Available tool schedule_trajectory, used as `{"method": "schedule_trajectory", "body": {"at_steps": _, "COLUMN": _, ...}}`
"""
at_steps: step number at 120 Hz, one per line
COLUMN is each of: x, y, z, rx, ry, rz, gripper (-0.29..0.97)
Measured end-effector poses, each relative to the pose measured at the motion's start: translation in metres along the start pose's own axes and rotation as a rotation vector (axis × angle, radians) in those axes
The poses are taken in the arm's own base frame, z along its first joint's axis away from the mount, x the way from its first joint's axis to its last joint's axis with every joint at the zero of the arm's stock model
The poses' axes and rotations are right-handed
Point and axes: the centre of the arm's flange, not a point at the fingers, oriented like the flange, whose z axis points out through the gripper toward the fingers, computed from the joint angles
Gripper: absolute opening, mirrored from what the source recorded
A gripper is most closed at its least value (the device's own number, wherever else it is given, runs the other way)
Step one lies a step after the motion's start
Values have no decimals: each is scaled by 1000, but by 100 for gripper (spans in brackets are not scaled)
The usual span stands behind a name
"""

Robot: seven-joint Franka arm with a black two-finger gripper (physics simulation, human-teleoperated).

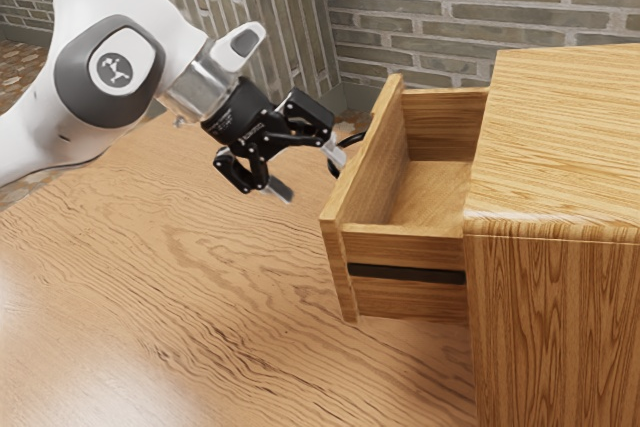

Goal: Pull the drawer handle with one arm to open the drawer

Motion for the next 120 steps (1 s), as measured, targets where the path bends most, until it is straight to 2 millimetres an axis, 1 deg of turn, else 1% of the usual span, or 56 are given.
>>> {"method": "schedule_trajectory", "body": {"at_steps": 17, "x": 7, "y": -12, "z": -8, "rx": 6, "ry": 12, "rz": -17, "gripper": 68}}
{"method": "schedule_trajectory", "body": {"at_steps": 30, "x": 7, "y": -22, "z": -16, "rx": 8, "ry": 20, "rz": -28, "gripper": 68}}
{"method": "schedule_trajectory", "body": {"at_steps": 53, "x": 7, "y": -36, "z": -25, "rx": 7, "ry": 24, "rz": -44, "gripper": 68}}
{"method": "schedule_trajectory", "body": {"at_steps": 72, "x": 11, "y": -49, "z": -33, "rx": 5, "ry": 32, "rz": -56, "gripper": 68}}
{"method": "schedule_trajectory", "body": {"at_steps": 99, "x": 20, "y": -76, "z": -46, "rx": 15, "ry": 48, "rz": -94, "gripper": 68}}
{"method": "schedule_trajectory", "body": {"at_steps": 120, "x": 16, "y": -88, "z": -60, "rx": 8, "ry": 56, "rz": -97, "gripper": 68}}
